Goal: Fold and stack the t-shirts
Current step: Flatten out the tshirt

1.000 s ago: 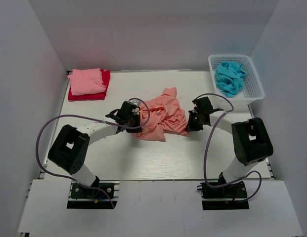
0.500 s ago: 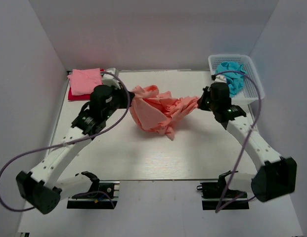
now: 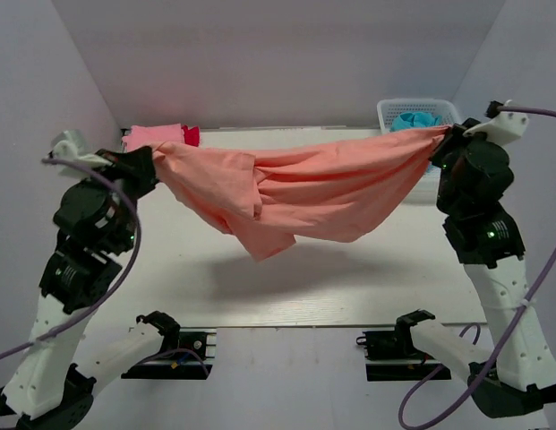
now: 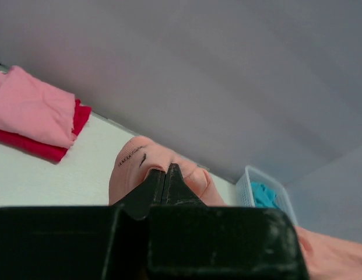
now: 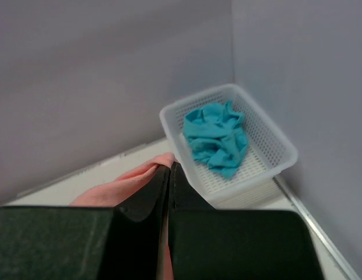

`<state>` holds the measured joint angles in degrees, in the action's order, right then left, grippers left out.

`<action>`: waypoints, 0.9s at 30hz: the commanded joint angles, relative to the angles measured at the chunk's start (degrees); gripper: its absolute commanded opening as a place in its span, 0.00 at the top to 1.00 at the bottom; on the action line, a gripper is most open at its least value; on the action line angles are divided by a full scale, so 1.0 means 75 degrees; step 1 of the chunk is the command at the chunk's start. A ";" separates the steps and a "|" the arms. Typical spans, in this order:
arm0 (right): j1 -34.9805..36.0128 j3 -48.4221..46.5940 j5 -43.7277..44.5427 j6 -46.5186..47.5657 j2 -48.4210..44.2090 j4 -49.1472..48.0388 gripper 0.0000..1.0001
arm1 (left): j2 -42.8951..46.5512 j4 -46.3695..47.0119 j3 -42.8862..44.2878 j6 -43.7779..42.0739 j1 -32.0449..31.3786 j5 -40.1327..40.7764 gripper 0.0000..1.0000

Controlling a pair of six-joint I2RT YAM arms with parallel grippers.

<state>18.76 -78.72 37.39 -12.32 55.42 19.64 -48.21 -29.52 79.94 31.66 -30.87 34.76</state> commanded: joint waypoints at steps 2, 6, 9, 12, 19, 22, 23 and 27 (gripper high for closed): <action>-0.0029 -0.0578 0.1365 0.0890 -0.0603 -0.0334 1.00 | 0.0951 -0.0985 0.0322 0.0701 0.0038 0.1271 1.00; -0.0018 -0.0625 0.1892 0.1196 -0.0932 -0.0485 1.00 | 0.1656 -0.1395 0.0228 0.1157 0.0038 0.1633 1.00; -0.0017 -0.0602 0.2046 0.1326 -0.1096 -0.0498 1.00 | 0.1810 -0.1981 0.0228 0.1602 0.0038 0.2032 1.00; -0.0006 -0.0637 0.1626 0.1070 -0.1073 -0.0170 1.00 | 0.1881 -0.2309 0.0228 0.1849 -0.0031 0.2033 1.00; -0.0018 0.0159 0.0536 0.0413 -0.0267 0.0147 1.00 | 0.0722 -0.2662 -0.0613 0.2434 -0.0032 0.1693 1.00; -0.0029 0.0686 0.0126 0.0166 0.0306 -0.0005 1.00 | 0.0068 -0.2569 -0.1280 0.2715 0.0038 0.1612 1.00; -0.0029 0.0850 -0.0015 0.0073 0.0473 -0.0063 1.00 | -0.0098 -0.2464 -0.1469 0.2821 0.0038 0.1611 1.00; -0.0076 0.1272 -0.0297 -0.0186 0.1480 -0.0285 1.00 | -0.1070 -0.1971 -0.2326 0.3149 0.0190 0.1367 1.00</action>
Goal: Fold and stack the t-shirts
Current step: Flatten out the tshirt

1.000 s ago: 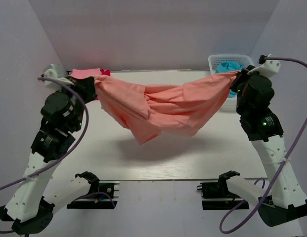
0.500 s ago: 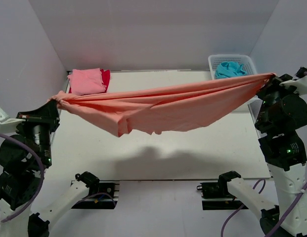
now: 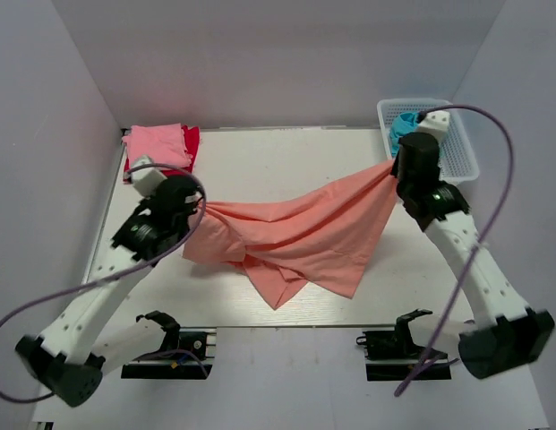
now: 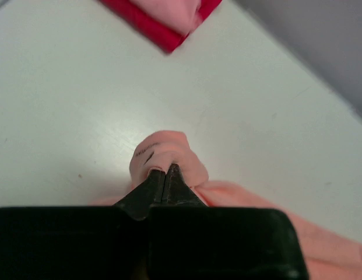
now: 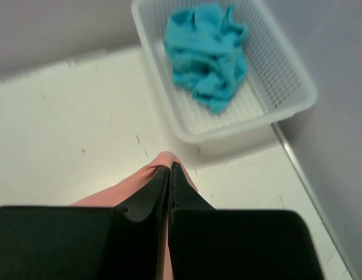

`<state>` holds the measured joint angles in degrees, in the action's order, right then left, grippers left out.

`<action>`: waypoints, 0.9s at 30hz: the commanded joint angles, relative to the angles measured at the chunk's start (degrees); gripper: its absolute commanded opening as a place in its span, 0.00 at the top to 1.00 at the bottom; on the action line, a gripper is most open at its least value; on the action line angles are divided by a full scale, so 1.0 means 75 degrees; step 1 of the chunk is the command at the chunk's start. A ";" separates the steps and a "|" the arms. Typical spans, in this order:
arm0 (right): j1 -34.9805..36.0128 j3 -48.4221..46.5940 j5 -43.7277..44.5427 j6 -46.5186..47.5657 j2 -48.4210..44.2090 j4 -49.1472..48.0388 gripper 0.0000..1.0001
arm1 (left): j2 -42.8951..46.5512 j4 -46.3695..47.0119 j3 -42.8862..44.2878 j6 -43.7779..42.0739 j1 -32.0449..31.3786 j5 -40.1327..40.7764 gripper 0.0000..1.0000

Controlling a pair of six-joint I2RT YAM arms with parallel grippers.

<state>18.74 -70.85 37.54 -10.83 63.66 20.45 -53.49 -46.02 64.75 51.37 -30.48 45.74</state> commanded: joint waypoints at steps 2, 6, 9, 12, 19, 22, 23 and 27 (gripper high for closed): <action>-0.0166 0.0317 -0.0527 -0.0419 0.1154 -0.0569 1.00 | -0.0822 0.0753 -0.0687 0.0521 0.0231 -0.0261 1.00; -0.0412 -0.0218 -0.0960 -0.0478 0.3118 -0.0688 1.00 | -0.2611 0.1354 -0.0736 0.0452 0.0862 -0.0660 1.00; -0.0553 -0.0769 -0.1056 -0.0443 0.4360 -0.0839 1.00 | -0.3470 0.1705 -0.0409 0.0370 0.1203 -0.0731 1.00; -0.0648 -0.1358 -0.0986 -0.0489 0.5395 -0.0769 1.00 | -0.4443 0.2197 -0.0033 0.0123 0.1673 -0.1106 1.00; -0.0870 -0.3090 -0.1197 -0.0490 0.6921 -0.0430 1.00 | -0.6421 0.3382 0.1173 -0.0616 0.2598 -0.2464 0.89; -0.0917 -0.3571 -0.1278 -0.0397 0.7273 -0.0149 1.00 | -0.7045 0.3126 0.2040 -0.1130 0.2856 -0.3049 0.43; -0.0917 -0.3666 -0.1325 -0.0373 0.7332 -0.0067 1.00 | -0.7314 0.2973 0.2251 -0.1259 0.2857 -0.3422 0.30; -0.0894 -0.3948 -0.1910 -0.0045 0.7193 0.0542 0.55 | -0.7132 0.2340 0.2699 -0.1600 0.2951 -0.3883 0.00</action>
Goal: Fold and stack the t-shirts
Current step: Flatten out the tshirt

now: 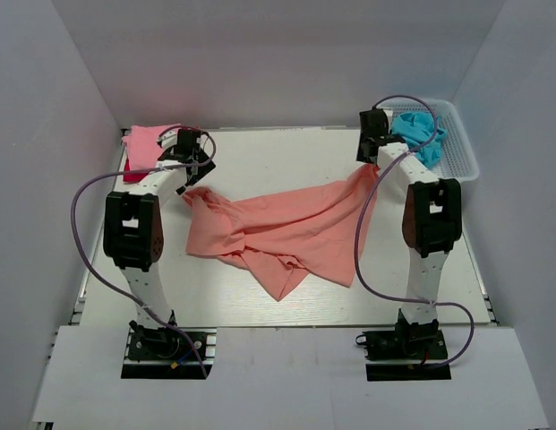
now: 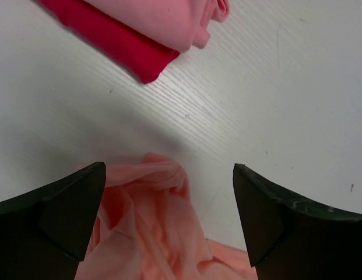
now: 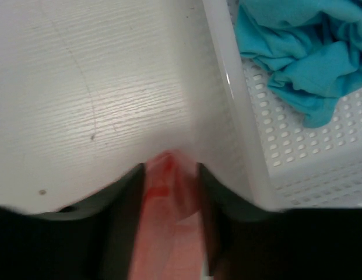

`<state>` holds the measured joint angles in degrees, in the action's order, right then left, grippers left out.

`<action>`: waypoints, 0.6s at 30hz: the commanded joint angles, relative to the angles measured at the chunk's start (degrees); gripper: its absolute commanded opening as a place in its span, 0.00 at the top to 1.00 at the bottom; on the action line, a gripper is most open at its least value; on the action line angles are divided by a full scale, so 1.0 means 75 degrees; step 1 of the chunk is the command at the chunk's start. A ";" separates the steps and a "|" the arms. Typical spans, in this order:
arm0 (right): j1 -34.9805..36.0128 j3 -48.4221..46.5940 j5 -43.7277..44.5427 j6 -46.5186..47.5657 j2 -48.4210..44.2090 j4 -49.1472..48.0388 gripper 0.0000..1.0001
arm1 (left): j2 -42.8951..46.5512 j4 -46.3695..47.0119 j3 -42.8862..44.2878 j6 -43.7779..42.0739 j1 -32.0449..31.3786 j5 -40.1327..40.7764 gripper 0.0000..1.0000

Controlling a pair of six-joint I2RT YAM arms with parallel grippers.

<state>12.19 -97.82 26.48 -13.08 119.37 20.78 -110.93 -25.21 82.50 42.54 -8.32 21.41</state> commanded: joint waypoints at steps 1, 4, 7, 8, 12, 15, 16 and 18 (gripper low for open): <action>0.0004 -0.0305 -0.0518 0.0256 -0.0341 0.0546 0.41 | 0.0715 -0.0644 0.0228 -0.0423 0.0065 -0.0640 0.00; 0.0039 0.0198 -0.0928 0.0256 -0.1043 0.0663 0.15 | 0.1801 -0.0903 -0.0615 -0.0084 0.0066 -0.0360 0.00; 0.0016 0.1076 -0.1315 0.0092 -0.1981 0.0664 0.10 | 0.2753 -0.1372 -0.2192 0.0594 0.0136 -0.0358 0.00; 0.0016 0.1252 -0.1583 -0.0082 -0.2586 0.0640 0.10 | 0.3371 -0.1442 -0.2559 0.0748 0.0136 -0.0358 0.00; 0.0004 0.3321 -0.2089 -0.0352 -0.3645 0.0523 0.10 | 0.4685 -0.1537 -0.4329 0.1298 0.0136 -0.0838 0.00; -0.0007 0.4097 -0.2240 -0.0878 -0.4278 0.0581 0.10 | 0.5216 -0.0977 -0.5384 0.1558 0.0136 -0.1119 0.00; 0.0004 0.4241 -0.2300 -0.0962 -0.4361 0.0616 0.10 | 0.5461 -0.0777 -0.5735 0.1558 0.0136 -0.1201 0.00; 0.0004 0.4697 -0.2487 -0.1114 -0.4701 0.0605 0.10 | 0.5650 -0.0182 -0.6053 0.1558 0.0136 -0.1295 0.00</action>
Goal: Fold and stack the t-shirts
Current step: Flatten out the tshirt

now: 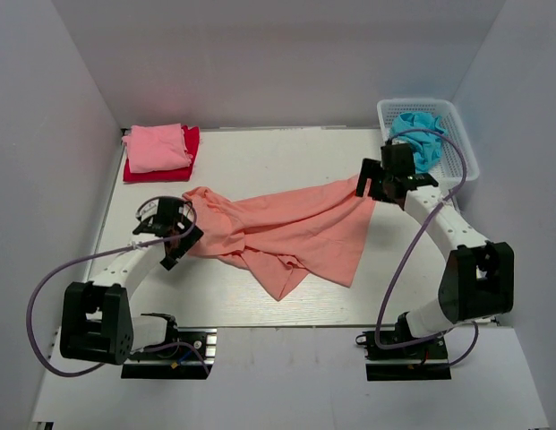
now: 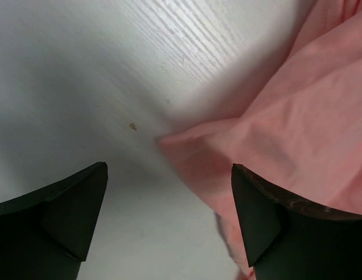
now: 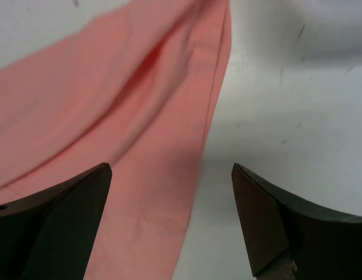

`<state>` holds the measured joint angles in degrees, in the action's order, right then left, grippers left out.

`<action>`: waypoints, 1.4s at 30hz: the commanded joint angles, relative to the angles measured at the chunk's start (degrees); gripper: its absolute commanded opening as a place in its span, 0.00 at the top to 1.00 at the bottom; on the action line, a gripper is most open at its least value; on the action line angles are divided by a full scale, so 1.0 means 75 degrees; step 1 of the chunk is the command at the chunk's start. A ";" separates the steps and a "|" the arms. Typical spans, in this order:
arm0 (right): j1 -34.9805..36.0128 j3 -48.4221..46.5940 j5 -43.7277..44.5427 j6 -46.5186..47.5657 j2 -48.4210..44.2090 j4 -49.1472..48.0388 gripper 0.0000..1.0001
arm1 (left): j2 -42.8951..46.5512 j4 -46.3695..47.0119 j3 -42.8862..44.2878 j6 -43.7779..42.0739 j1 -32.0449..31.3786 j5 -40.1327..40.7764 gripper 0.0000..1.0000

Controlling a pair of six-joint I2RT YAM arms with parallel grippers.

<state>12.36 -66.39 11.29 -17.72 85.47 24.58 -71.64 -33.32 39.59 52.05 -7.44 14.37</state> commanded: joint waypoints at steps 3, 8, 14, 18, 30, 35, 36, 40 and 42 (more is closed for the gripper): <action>-0.0031 0.1082 -0.0872 -0.0707 -0.0509 0.0074 0.10 | 0.0551 0.1383 -0.0930 0.0290 0.0020 -0.0358 0.09; -0.0031 0.1621 -0.0837 -0.0849 -0.0931 0.0261 0.10 | 0.0447 0.2203 -0.1482 0.0150 0.0020 -0.0088 0.11; -0.0007 0.2146 -0.0720 -0.0966 -0.1201 0.0649 0.14 | -0.0536 0.2532 -0.1318 0.0068 0.0020 -0.0158 0.36; 0.0004 0.2465 -0.1293 -0.1072 -0.1166 0.0579 0.22 | -0.0563 0.2626 -0.1388 -0.0097 -0.0051 -0.0404 0.75; 0.0051 0.2981 -0.2008 -0.1095 -0.0230 -0.0452 0.29 | 0.0749 0.2111 -0.1635 -0.0366 -0.0133 -0.0393 1.00; 0.0028 0.2876 -0.1986 -0.1095 0.0251 -0.0793 0.37 | 0.1160 0.1807 -0.1564 -0.0541 -0.0133 -0.0252 1.00; 0.0051 0.2864 -0.1986 -0.1095 0.0287 -0.0828 0.37 | 0.1230 0.1736 -0.1564 -0.0542 -0.0133 -0.0252 1.00; 0.0051 0.2922 -0.2196 -0.1071 0.0381 -0.1214 0.43 | 0.1523 0.1666 -0.1319 -0.0542 -0.0133 -0.0252 1.00; 0.0051 0.2864 -0.2162 -0.1130 0.0486 -0.1354 0.44 | 0.1524 0.1665 -0.1237 -0.0612 -0.0133 -0.0252 1.00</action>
<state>12.45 -44.73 -4.10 -25.76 87.05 17.04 -61.69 -19.90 27.86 48.56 -8.27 11.55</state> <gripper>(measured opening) 0.561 0.045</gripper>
